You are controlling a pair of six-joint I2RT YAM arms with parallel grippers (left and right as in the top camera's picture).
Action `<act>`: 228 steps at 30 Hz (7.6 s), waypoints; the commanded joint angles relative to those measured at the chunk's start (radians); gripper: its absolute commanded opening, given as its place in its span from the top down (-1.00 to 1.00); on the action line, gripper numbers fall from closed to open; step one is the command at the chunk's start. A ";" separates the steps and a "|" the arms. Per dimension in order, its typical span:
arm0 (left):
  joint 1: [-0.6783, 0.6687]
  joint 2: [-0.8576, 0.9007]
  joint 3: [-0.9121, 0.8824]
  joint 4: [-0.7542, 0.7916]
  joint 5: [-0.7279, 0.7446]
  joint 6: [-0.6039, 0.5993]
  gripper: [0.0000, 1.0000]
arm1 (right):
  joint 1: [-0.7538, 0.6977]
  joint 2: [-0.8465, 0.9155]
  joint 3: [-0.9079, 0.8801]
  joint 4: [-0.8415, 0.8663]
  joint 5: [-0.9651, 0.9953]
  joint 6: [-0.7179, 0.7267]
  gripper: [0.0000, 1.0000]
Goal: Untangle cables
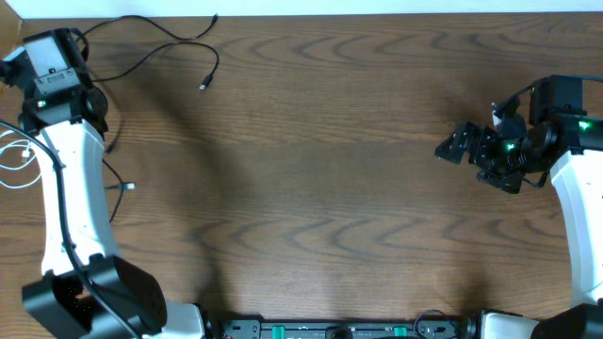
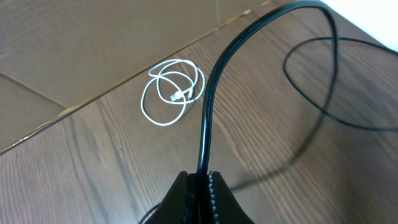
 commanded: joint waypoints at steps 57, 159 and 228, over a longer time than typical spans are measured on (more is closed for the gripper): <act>0.183 0.326 -0.023 0.057 0.621 0.035 -0.44 | 0.005 0.001 0.004 0.000 -0.003 0.003 -0.99; 0.400 0.428 -0.115 -0.060 0.494 -0.339 -0.29 | 0.011 0.001 0.004 0.000 -0.003 0.026 -0.99; -0.071 0.351 -0.177 0.257 0.610 0.415 -0.39 | 0.102 0.001 0.003 0.053 -0.002 0.010 -0.99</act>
